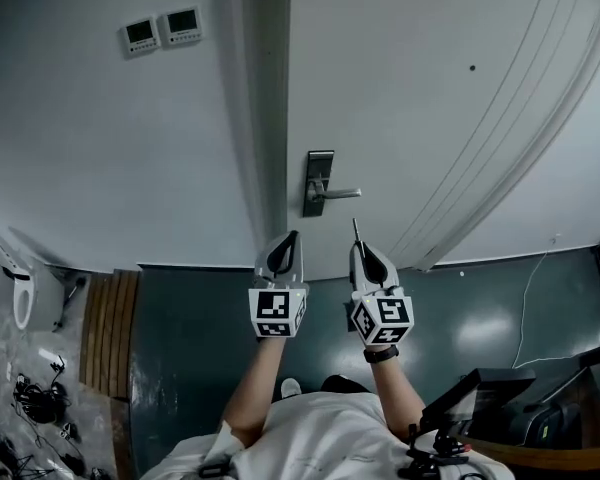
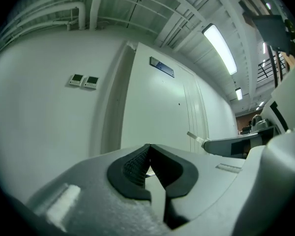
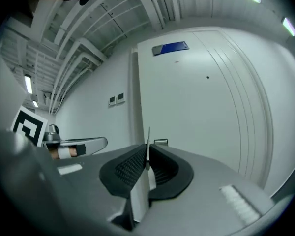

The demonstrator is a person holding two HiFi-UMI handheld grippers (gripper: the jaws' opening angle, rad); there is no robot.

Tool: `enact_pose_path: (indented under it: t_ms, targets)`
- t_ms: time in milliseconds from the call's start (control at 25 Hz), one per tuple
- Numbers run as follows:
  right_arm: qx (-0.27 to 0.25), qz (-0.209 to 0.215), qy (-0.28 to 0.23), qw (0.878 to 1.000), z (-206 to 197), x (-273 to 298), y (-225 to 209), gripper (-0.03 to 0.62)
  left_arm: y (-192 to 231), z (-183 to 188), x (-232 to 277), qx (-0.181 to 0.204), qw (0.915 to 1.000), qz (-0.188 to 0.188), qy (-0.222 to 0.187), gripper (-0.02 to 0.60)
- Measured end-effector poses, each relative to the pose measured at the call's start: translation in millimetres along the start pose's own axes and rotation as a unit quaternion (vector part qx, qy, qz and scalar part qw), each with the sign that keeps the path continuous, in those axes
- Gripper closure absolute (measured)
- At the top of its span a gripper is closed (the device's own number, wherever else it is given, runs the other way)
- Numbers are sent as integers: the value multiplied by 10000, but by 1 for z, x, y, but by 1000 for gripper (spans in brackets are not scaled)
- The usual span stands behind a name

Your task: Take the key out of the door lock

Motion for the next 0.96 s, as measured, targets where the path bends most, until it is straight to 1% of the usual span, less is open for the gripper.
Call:
enact_pose_path:
  t_ms: [120, 200, 280, 400, 520, 720, 960]
  targets:
    - [-234, 163, -129, 9995, 17, 5, 9, 565, -3, 5, -4, 105, 9999, 0, -39, 580]
    - [-255, 265, -207, 9991, 27, 10, 18, 565, -6, 9, -5, 123, 9999, -59, 9, 581]
    - [-275, 400, -248, 9985, 36, 11, 26, 565, -10, 21, -5, 158, 9998, -132, -74, 581]
    - [-481, 534, -284, 9970, 41, 9, 30, 565, -15, 31, -1, 165, 9996, -91, -223, 580]
    - [-460, 512, -240, 9973, 37, 2, 21, 565, -24, 24, 6, 148, 9997, -106, -143, 581]
    - [-387, 365, -180, 9984, 34, -7, -1, 565, -48, 18, 15, 142, 9994, -296, -47, 580]
    - [-272, 263, -153, 9992, 36, -14, -34, 565, -71, 15, 31, 174, 9993, -339, 7, 580]
Point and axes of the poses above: the fingertips, and each gripper's own axes: x forward along the fingers, y to its left, z out of its top, the point moved 2 cm from there along -x, backward along the fingers, and after that the axes turned 5 degrees about x, right-handed, at the moved point
